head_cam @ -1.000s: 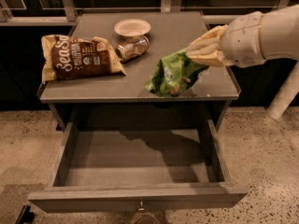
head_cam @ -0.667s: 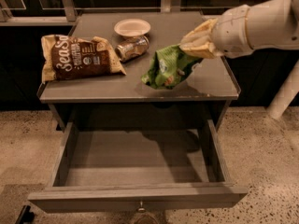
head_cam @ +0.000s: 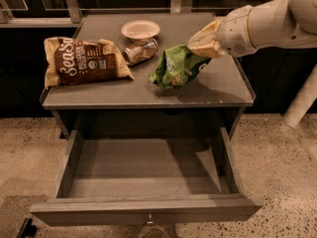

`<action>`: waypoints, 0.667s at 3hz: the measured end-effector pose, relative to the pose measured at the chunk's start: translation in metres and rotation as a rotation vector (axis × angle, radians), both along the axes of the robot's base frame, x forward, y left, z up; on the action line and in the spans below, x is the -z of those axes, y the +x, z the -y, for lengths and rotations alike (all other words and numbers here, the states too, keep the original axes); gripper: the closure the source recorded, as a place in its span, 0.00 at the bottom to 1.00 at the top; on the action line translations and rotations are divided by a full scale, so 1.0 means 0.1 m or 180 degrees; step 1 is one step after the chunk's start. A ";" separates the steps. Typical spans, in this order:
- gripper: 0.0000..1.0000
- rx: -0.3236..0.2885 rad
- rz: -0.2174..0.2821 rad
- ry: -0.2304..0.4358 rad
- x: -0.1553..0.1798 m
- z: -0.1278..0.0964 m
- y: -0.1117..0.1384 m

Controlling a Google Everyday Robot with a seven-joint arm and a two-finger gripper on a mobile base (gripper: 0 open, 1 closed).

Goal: Pick green rice chip bag from top drawer and place on counter

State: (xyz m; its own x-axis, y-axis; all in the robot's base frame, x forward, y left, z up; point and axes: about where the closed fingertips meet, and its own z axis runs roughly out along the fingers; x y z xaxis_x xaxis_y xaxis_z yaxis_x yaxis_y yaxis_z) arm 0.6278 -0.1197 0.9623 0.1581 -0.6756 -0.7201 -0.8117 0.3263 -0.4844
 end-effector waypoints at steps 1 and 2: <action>0.81 0.0000 -0.0002 0.0001 0.00 0.00 0.00; 0.58 0.0000 -0.0002 0.0001 0.00 0.00 0.00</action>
Offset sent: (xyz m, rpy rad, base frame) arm 0.0002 0.0001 -0.0002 0.0004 0.0006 -0.0002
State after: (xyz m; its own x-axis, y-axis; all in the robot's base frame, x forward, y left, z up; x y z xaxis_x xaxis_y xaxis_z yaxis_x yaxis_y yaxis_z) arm 0.6280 -0.1195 0.9621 0.1576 -0.6753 -0.7205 -0.8120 0.3266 -0.4837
